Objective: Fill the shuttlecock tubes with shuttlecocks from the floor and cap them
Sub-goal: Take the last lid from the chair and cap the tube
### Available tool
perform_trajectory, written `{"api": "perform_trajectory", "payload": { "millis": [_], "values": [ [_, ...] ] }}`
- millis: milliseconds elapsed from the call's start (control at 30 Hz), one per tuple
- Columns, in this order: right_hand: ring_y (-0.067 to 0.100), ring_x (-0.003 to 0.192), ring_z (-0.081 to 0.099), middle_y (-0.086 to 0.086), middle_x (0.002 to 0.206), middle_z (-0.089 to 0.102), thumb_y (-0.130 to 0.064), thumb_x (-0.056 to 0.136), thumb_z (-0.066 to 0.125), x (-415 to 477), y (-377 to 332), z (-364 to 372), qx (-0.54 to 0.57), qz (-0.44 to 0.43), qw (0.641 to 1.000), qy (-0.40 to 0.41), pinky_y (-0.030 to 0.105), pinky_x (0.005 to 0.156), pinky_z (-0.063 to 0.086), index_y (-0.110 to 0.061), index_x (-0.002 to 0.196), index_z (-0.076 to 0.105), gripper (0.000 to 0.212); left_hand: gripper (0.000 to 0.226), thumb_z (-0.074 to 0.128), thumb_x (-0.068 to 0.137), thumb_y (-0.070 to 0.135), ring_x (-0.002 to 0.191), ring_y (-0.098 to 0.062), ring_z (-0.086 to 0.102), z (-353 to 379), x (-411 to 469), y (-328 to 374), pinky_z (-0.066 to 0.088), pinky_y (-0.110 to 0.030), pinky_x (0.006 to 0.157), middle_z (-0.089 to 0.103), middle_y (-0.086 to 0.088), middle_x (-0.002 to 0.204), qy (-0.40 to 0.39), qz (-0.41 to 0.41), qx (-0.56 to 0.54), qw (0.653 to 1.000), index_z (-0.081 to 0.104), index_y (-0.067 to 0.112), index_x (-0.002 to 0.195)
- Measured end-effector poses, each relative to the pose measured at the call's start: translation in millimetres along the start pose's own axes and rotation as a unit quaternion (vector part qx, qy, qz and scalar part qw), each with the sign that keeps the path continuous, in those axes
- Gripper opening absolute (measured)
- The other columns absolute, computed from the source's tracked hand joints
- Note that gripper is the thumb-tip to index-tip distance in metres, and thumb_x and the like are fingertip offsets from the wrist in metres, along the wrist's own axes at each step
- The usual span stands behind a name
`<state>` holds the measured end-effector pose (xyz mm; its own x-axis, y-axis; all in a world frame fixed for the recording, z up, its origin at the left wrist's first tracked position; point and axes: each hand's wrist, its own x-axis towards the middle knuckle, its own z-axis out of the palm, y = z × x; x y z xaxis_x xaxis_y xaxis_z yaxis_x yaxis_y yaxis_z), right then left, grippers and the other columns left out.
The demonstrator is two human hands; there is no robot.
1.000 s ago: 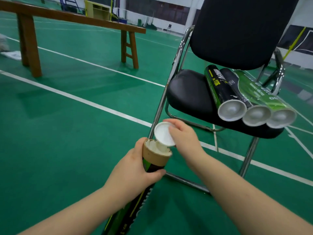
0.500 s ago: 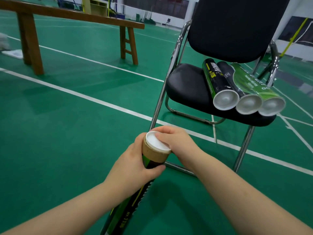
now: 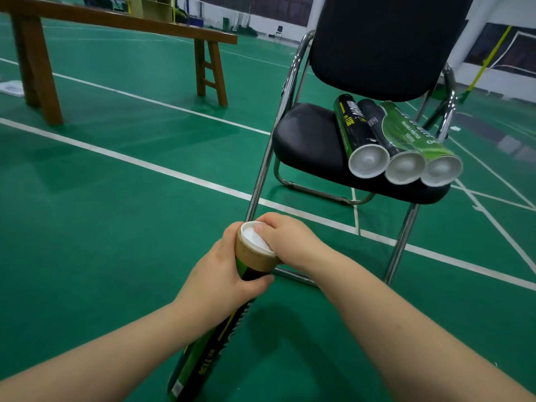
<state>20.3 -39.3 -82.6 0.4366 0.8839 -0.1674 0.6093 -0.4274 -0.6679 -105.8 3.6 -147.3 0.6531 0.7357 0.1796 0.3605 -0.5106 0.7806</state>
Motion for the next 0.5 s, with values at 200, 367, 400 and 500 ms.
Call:
{"api": "perform_trajectory", "payload": {
  "millis": [200,367,400,500],
  "values": [
    [0.024,0.095,0.050,0.011,0.115,0.059,-0.025,0.100,0.030,-8,-9,8,-0.079,-0.025,0.996,0.006,0.029,0.073,0.033,-0.012,0.121,0.050,0.031,0.075,0.075,0.069,0.040,0.090,-0.011,0.053,-5,-8,3,0.038,-0.020,0.069,0.054,0.016,0.104,0.002,-0.009,0.002,1.000,0.029,0.038,0.129],
    [0.027,0.100,0.052,0.011,0.116,0.058,-0.026,0.100,0.028,-18,-13,11,-0.072,-0.013,0.997,-0.003,0.030,0.071,0.041,-0.015,0.122,0.050,0.032,0.075,0.076,0.069,0.040,0.091,-0.009,0.053,-9,-17,3,0.039,-0.015,0.067,0.054,0.017,0.104,-0.011,-0.007,-0.003,1.000,0.029,0.038,0.128],
    [0.026,0.097,0.051,0.010,0.115,0.057,-0.027,0.100,0.029,-21,-12,11,-0.049,0.004,0.999,-0.008,0.030,0.066,0.046,-0.018,0.122,0.050,0.032,0.076,0.076,0.068,0.042,0.093,-0.008,0.053,-10,-19,4,0.039,-0.014,0.068,0.054,0.017,0.106,-0.016,-0.004,-0.008,1.000,0.029,0.039,0.128],
    [0.028,0.101,0.051,0.007,0.120,0.051,-0.033,0.097,0.033,-31,-11,9,0.031,0.073,0.997,-0.020,0.038,0.061,0.057,-0.026,0.126,0.047,0.033,0.079,0.077,0.065,0.051,0.098,-0.004,0.054,-12,-24,7,0.043,-0.016,0.075,0.054,0.017,0.112,-0.034,0.002,-0.024,0.999,0.029,0.043,0.127]
  ]
}}
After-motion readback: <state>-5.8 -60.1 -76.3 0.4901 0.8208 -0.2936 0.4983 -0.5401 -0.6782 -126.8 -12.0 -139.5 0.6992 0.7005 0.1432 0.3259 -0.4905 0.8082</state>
